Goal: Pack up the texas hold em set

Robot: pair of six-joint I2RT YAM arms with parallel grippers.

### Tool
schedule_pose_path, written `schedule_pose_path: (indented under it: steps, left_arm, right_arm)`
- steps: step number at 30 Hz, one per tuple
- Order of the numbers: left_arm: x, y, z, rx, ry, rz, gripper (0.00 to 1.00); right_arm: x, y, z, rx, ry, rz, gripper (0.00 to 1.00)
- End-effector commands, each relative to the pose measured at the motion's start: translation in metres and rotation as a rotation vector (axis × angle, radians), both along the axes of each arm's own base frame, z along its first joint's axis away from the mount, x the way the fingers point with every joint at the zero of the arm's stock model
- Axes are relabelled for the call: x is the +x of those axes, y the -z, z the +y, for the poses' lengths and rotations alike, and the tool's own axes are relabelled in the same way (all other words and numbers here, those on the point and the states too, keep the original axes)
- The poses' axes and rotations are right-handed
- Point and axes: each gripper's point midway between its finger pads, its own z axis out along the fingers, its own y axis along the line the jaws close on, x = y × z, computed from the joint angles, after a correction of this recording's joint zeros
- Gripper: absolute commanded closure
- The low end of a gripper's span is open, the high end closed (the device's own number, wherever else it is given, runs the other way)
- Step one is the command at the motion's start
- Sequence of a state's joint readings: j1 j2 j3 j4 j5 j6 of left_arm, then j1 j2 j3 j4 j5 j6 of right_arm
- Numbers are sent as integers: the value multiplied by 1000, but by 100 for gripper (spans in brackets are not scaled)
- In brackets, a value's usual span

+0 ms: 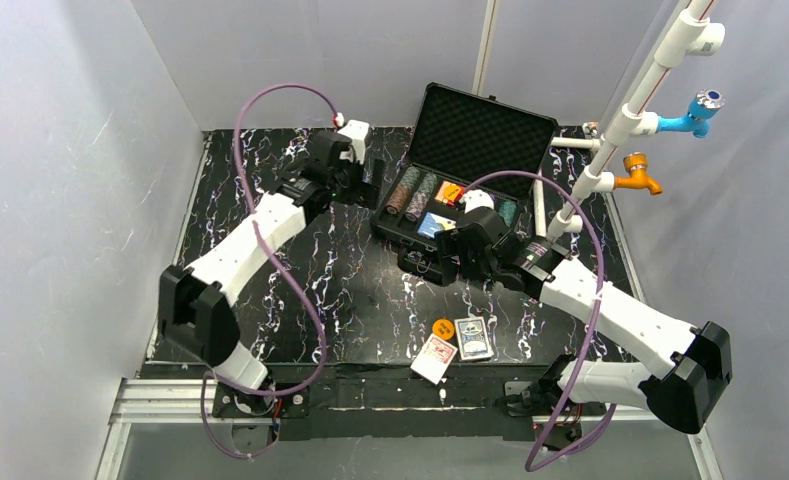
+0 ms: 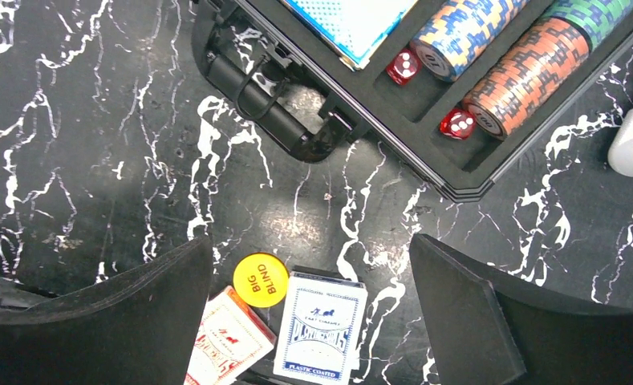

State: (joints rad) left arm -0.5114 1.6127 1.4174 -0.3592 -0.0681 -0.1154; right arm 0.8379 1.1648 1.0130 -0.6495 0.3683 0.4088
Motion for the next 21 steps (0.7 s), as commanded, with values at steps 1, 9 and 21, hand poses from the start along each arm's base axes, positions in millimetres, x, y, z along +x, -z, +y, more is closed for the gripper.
schedule_pose_path:
  steps: [1,9,21]
  left_arm:
    - [-17,-21,41,93,-102,-60,2]
    - [-61,-58,84,133,-149,-146,2]
    - [-102,-55,136,148,-260,-333,2]
  right_arm:
    - [7,-25,15,90,3,-27,0]
    - [6,-22,27,118,-10,17,0]
    - [7,-15,52,170,-6,105,0]
